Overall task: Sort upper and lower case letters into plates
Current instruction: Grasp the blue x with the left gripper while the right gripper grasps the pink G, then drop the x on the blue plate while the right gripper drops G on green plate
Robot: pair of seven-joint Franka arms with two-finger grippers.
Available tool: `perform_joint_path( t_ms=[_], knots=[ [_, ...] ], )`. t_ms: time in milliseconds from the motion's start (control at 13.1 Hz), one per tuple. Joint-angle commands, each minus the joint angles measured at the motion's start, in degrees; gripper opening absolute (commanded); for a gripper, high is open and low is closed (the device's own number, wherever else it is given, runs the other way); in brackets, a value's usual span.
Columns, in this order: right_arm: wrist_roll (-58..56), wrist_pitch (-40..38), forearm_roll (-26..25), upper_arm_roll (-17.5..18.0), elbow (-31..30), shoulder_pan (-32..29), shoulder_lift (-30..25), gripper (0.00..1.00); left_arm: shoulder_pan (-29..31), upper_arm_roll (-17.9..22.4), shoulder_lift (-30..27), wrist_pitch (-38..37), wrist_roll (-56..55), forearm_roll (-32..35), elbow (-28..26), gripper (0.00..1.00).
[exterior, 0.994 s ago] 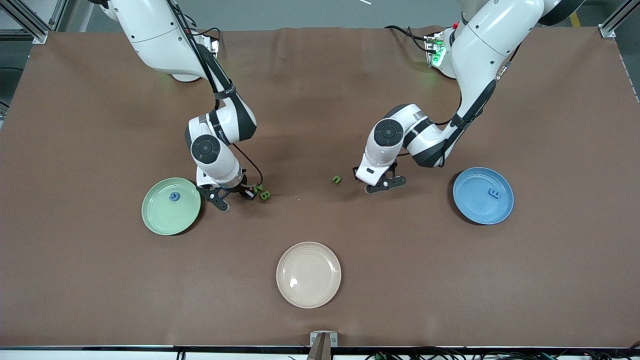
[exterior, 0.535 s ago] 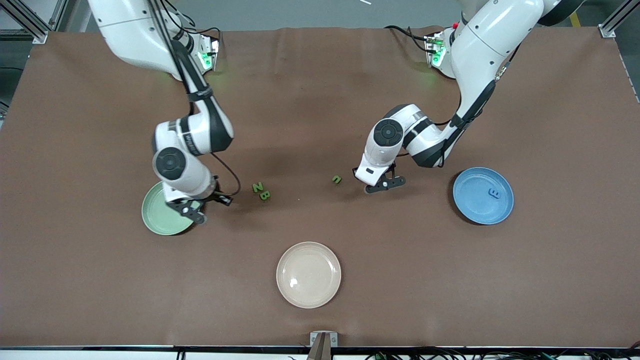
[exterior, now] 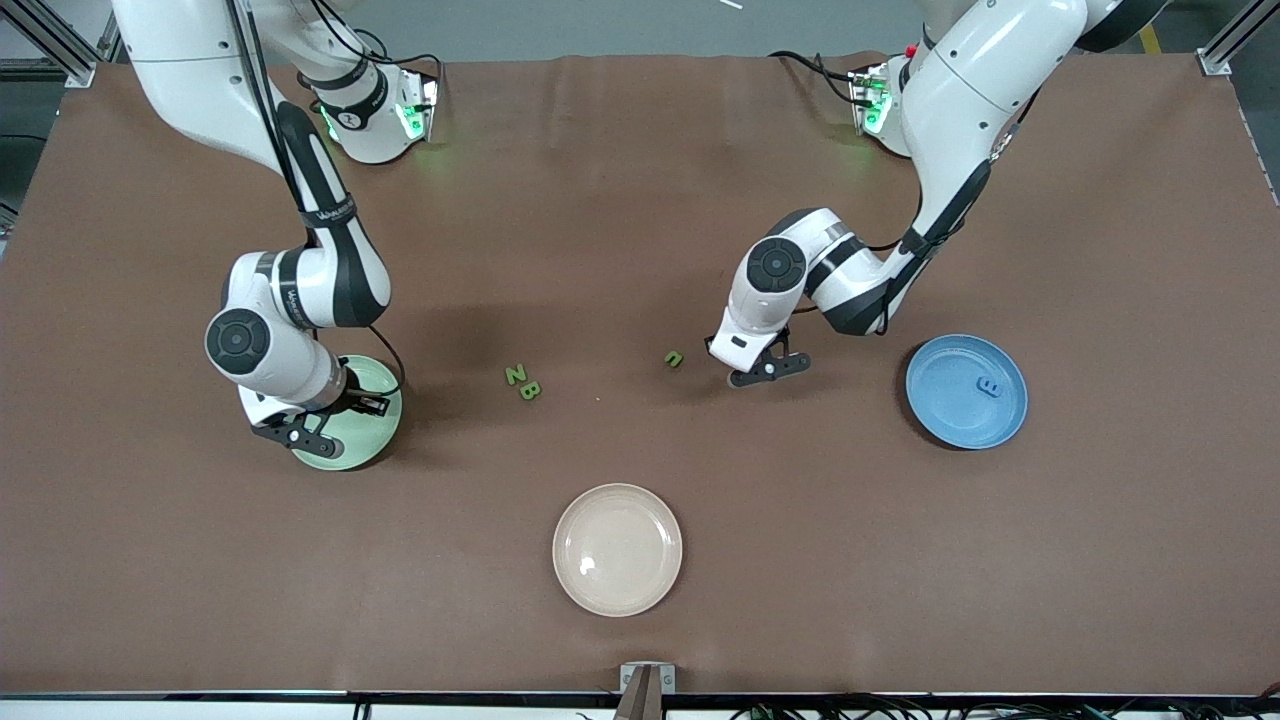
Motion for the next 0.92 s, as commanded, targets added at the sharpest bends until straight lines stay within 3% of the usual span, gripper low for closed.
perform_joint_path(
  t_ms=[0,382,612,841],
  knots=[
    [-1.28,4.18,-0.42,0.73,-3.78,-0.84,-0.82,0.01,-0.36,0.46,0.29,-0.03,-1.35,1.52,0.63,0.15],
    [-1.37,5.51,-0.15,0.73,-4.59,-1.27,-0.38,0.03,2.17,0.72,-4.09,-6.43,6.27,2.31,3.17,0.15],
    [-1.37,5.6,0.2,0.73,-4.59,-1.36,0.5,0.03,7.7,0.46,-8.13,-8.29,14.53,2.31,2.57,0.15],
    [-1.37,6.21,0.2,0.81,-4.59,-1.36,1.29,0.04,15.78,0.02,-11.82,-8.38,25.77,2.4,-1.82,0.15]
  ],
)
